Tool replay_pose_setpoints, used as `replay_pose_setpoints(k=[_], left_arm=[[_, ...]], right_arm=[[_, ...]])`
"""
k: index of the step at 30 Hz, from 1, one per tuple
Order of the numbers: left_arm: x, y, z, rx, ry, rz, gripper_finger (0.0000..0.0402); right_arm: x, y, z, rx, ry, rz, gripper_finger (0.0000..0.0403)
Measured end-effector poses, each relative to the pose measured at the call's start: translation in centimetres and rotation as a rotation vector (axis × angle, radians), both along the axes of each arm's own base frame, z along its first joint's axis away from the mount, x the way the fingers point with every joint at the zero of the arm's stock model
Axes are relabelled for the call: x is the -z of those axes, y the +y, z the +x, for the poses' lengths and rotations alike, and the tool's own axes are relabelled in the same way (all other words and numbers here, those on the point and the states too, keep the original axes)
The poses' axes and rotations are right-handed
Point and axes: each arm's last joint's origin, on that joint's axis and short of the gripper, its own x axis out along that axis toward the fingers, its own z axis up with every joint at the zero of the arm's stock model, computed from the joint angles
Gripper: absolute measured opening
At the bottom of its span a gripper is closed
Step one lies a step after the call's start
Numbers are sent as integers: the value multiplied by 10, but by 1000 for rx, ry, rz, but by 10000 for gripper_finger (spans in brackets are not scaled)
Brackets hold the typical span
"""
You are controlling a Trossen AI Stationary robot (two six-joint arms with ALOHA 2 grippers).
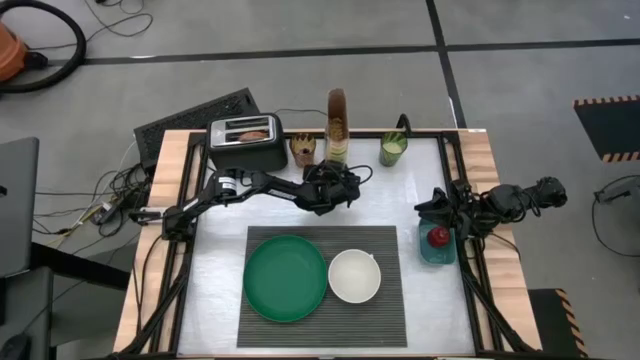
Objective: Arrange a breakfast setting
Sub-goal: Pour the cereal into the bowl
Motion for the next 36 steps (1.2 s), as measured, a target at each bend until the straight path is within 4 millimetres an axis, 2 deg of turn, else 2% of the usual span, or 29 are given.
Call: replay_pose_setpoints(k=[7,10,15,21,29,36], left_arm=[[5,-3,-4,-16,19,-26,202],[5,-4,-4,-15,14,-29,173],[4,-14,-2,15,64,-13,164],[-12,-40,-2,73,128,4,162],[-32,-64,-11,72,133,0,161],[-65,-79,-18,85,82,0,160]], right_arm=[[0,-1,0,19,1,3,189],[0,-1,0,20,1,4,189],[0,-1,0,20,1,5,189],[0,-1,0,20,2,2,189],[5,-1,0,36,52,-16,189],[8,-1,1,38,83,-30,189]])
